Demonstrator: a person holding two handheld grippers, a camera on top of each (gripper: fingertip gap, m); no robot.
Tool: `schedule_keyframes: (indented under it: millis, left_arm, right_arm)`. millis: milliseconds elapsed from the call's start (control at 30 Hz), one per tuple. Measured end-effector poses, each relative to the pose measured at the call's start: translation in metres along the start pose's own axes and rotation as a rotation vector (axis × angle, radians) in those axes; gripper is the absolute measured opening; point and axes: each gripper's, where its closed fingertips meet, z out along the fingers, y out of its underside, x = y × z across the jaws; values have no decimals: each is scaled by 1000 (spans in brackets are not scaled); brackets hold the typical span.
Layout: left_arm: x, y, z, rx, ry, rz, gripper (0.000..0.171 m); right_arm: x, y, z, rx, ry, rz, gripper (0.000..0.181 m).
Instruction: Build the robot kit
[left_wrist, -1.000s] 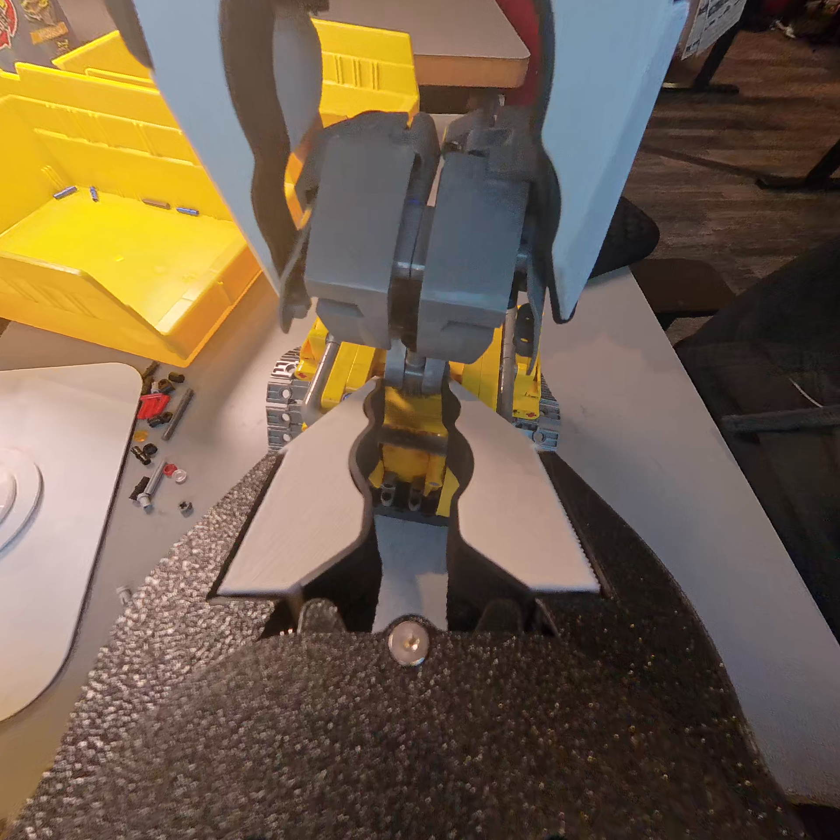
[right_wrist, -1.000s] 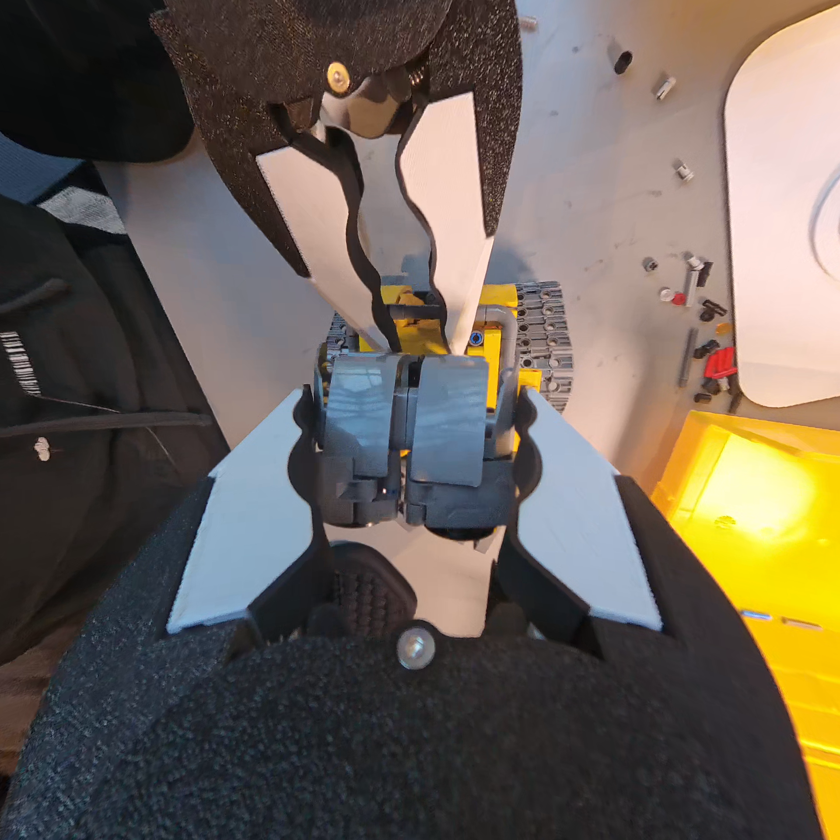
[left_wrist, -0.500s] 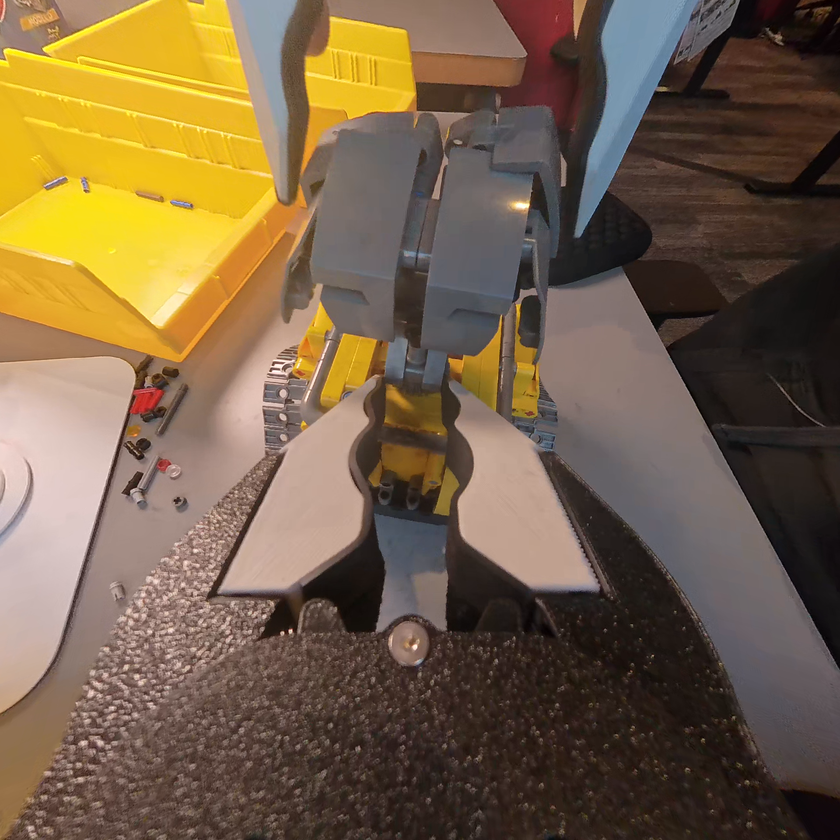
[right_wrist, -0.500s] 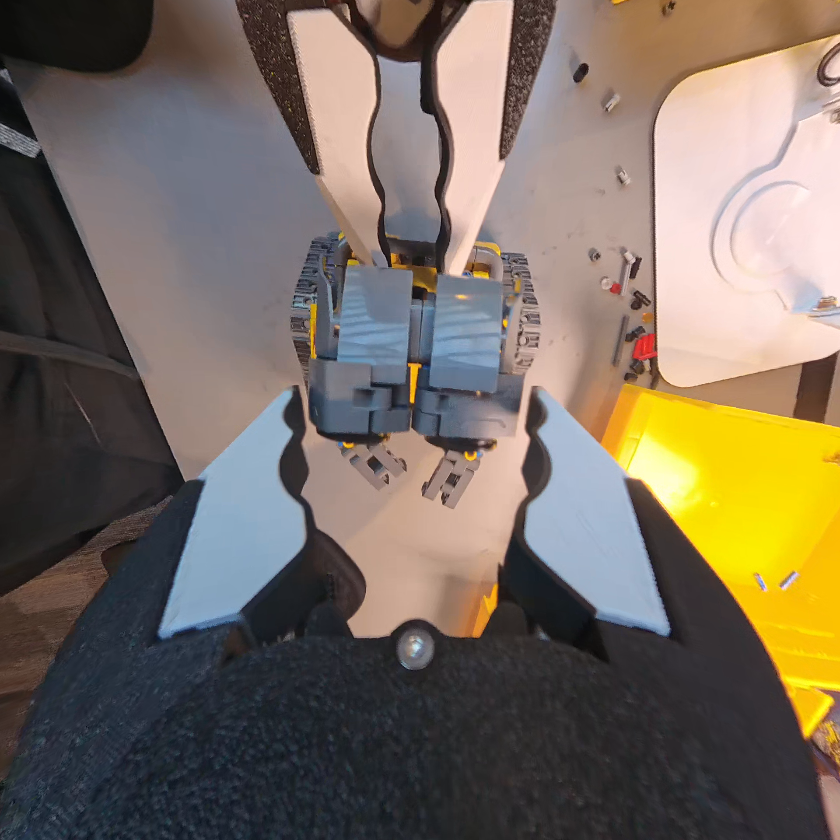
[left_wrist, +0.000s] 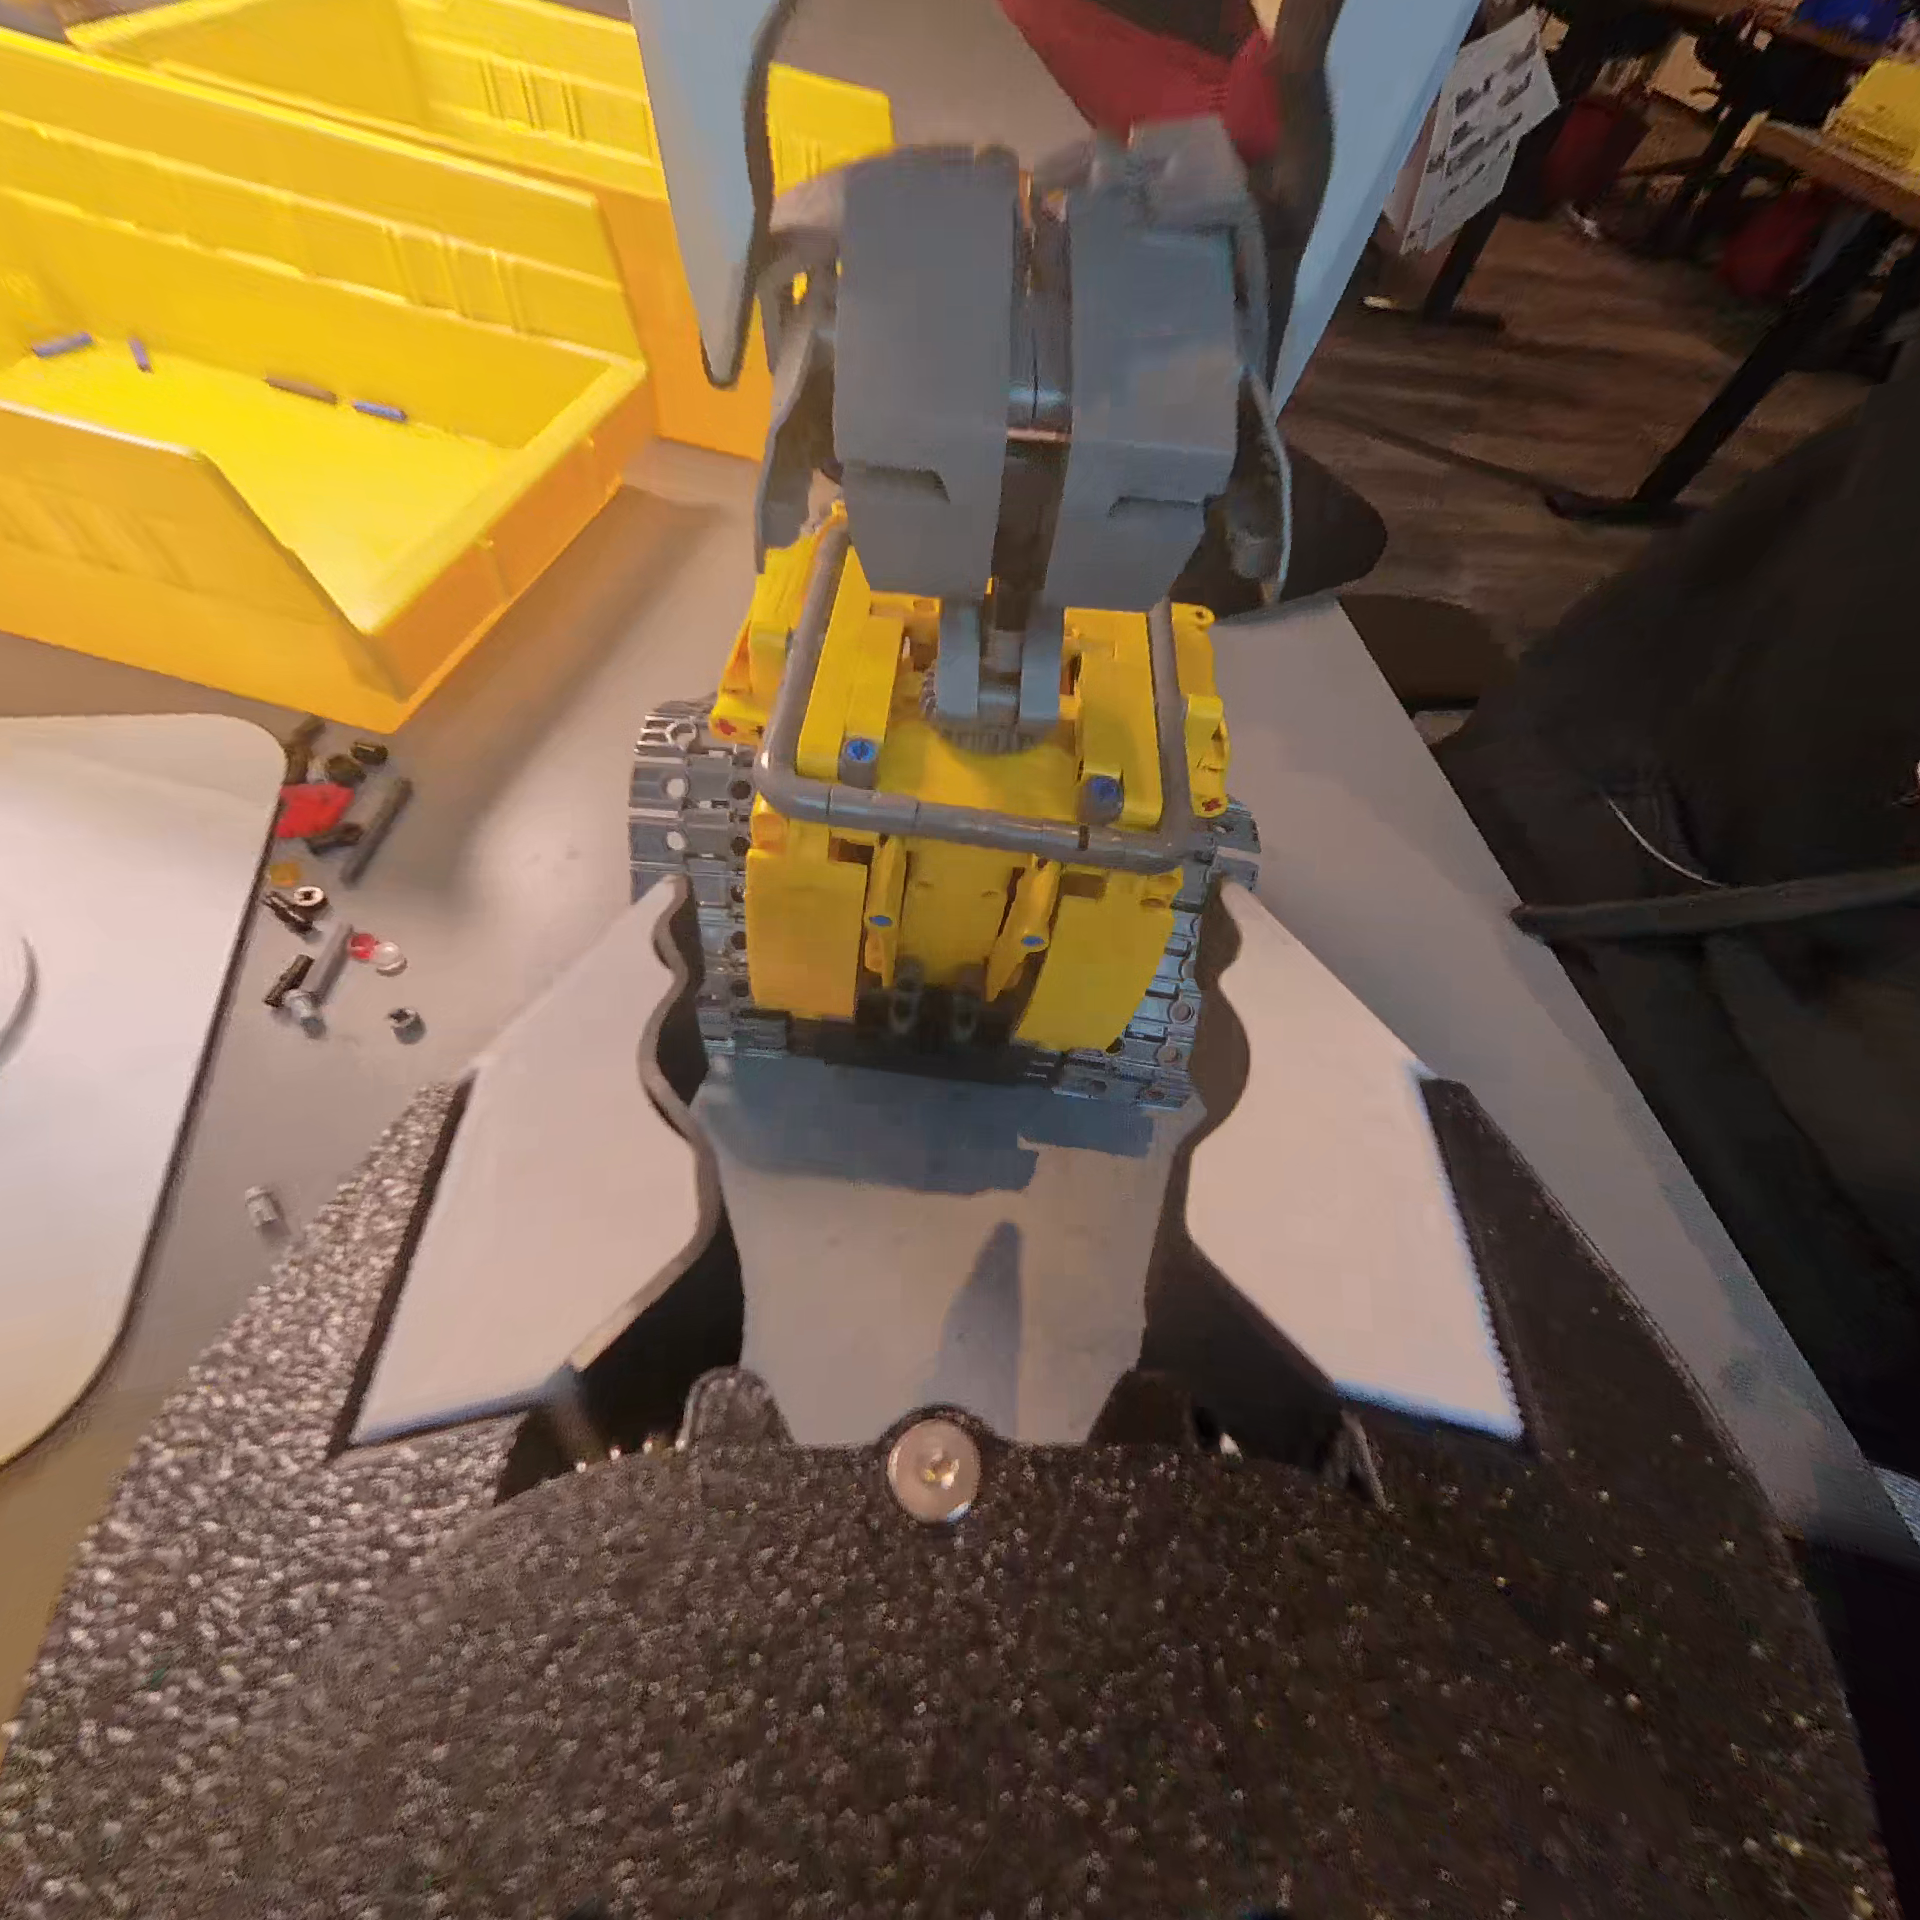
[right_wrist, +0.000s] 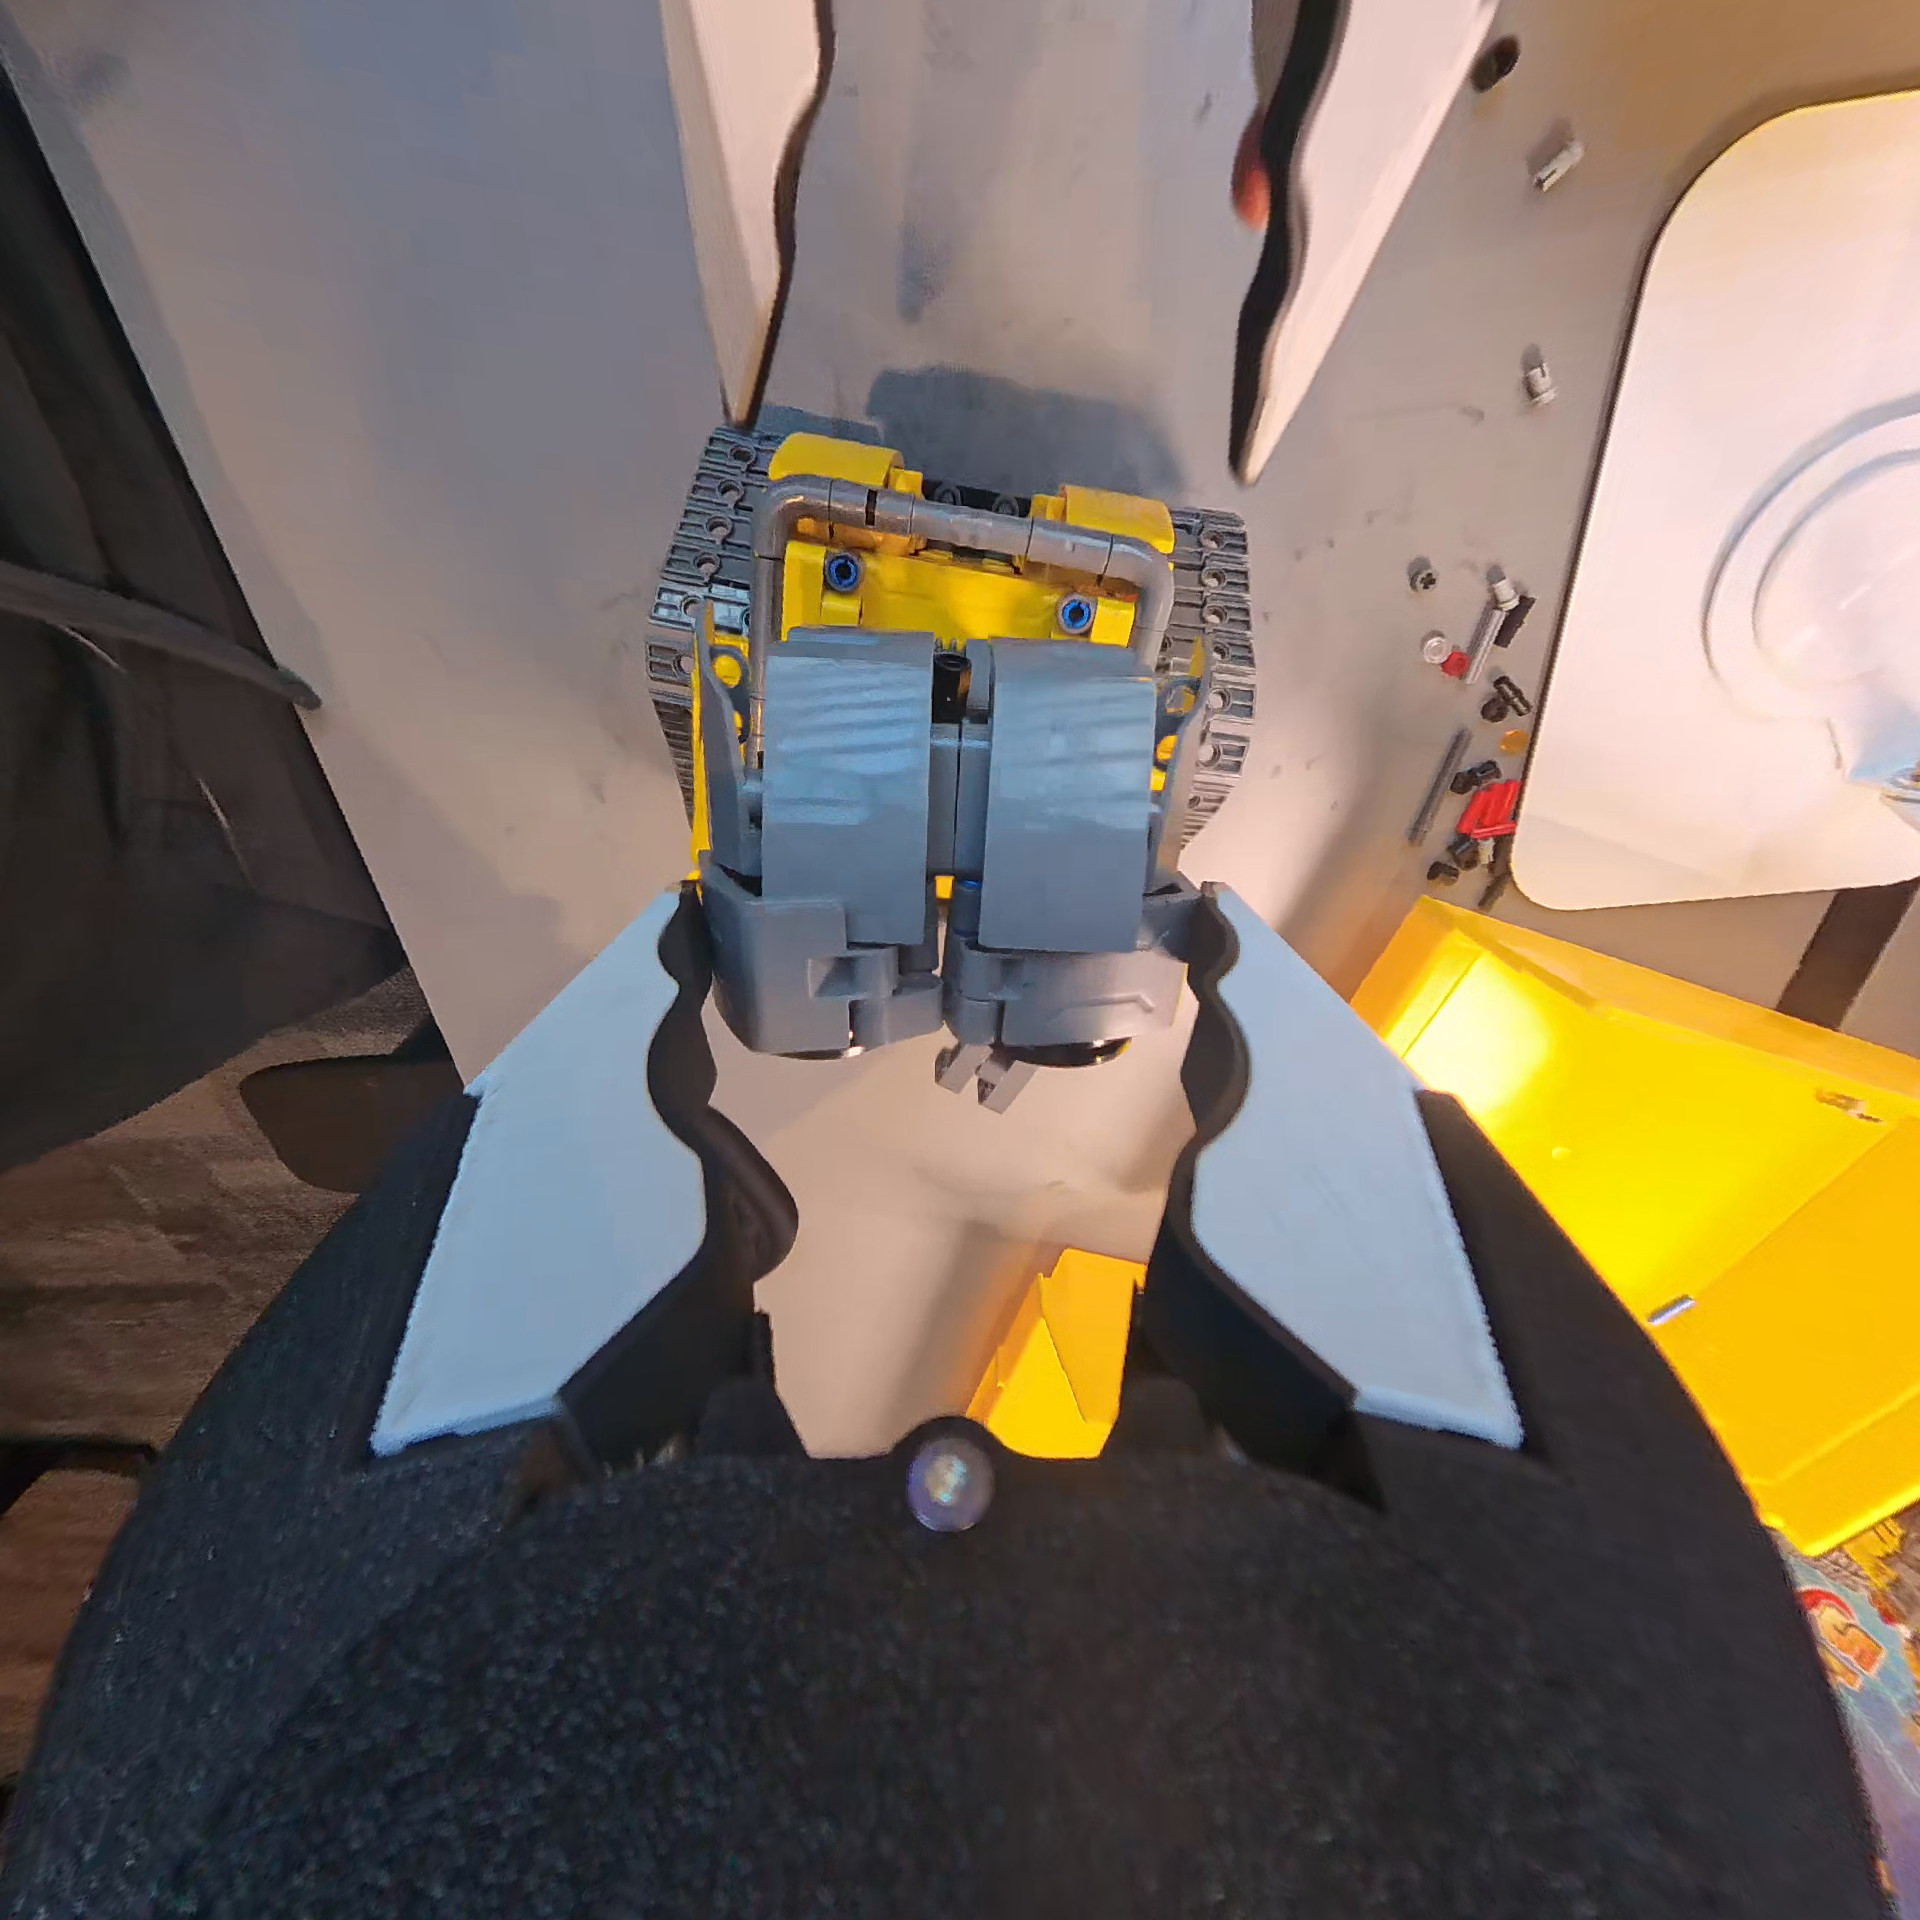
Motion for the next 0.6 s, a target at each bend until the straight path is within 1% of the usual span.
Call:
schedule_keyframes:
  millis: [33,67,133,400,600]
  left_arm:
    - [1,5,9,-29,12,2,98]
    - [2,8,18,-58,17,9,99]
    - [2,10,28,-86,14,24,104]
    - [2,9,31,-81,1,26,103]
    - [2,8,32,-79,-1,24,102]
  right_arm:
    - [0,-2,0,-7,7,-9,92]
    - [0,-4,0,-19,16,-20,92]
    - [1,-6,0,-47,24,-40,92]
    - [3,-3,2,-115,-16,-55,92]
    - [4,1,5,-197,-24,-70,91]
